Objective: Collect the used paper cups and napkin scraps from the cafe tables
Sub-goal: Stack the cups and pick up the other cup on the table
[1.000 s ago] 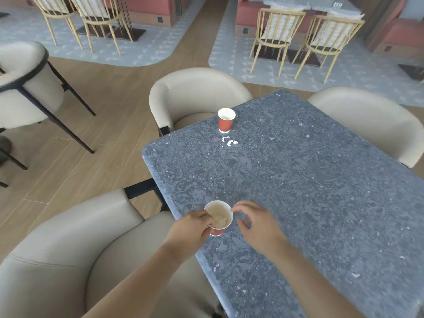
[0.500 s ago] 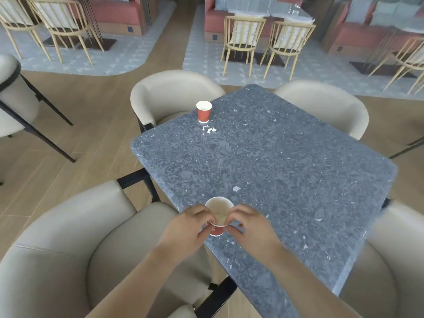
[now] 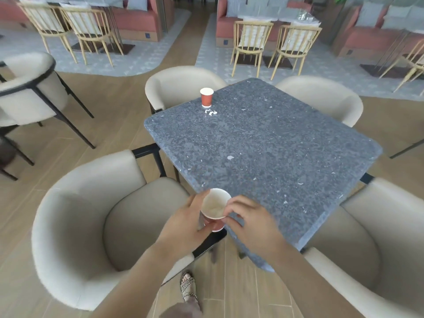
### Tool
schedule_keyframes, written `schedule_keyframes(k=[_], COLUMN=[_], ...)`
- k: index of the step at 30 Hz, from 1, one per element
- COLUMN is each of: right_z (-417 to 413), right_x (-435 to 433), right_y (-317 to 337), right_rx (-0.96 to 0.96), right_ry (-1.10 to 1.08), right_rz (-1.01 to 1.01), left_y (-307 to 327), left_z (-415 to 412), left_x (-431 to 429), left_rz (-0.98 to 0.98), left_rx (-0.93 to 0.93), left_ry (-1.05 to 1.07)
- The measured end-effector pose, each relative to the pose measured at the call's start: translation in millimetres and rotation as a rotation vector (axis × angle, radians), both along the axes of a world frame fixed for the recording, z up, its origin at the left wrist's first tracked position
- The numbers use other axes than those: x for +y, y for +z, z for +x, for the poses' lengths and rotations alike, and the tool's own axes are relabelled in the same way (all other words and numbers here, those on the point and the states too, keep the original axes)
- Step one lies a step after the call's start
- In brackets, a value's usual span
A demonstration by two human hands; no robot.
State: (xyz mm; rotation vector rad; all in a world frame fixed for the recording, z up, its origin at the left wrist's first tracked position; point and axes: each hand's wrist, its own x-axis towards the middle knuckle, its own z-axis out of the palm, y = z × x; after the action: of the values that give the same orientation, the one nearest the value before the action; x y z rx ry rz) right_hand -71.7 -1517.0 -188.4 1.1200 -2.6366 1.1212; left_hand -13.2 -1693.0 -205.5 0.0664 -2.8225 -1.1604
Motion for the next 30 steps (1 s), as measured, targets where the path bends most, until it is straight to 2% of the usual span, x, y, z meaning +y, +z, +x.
schedule_keyframes(k=[8, 15, 23, 30], right_z=[74.7, 122.9, 196.6, 279.1], right_x=[-37.7, -112.9, -257.4, -408.4], right_y=[-3.1, 10.4, 17.9, 8.7], right_rx=[0.029, 0.065, 0.126, 0.114], right_ry=[0.177, 0.372, 0.532, 0.666], right_rz=[0.039, 0.038, 0.008, -0.044], left_y=[9.0, 21.0, 24.8, 30.7], left_z=[107.3, 180.9, 277.5, 375.0], left_x=[-21.1, -77.4, -196.9, -329.9], left_rz=[0.002, 0.053, 0.019, -0.117], left_rx=[0.002, -0.019, -0.025, -0.066], left_ry=[0.222, 0.404, 0.565, 0.695])
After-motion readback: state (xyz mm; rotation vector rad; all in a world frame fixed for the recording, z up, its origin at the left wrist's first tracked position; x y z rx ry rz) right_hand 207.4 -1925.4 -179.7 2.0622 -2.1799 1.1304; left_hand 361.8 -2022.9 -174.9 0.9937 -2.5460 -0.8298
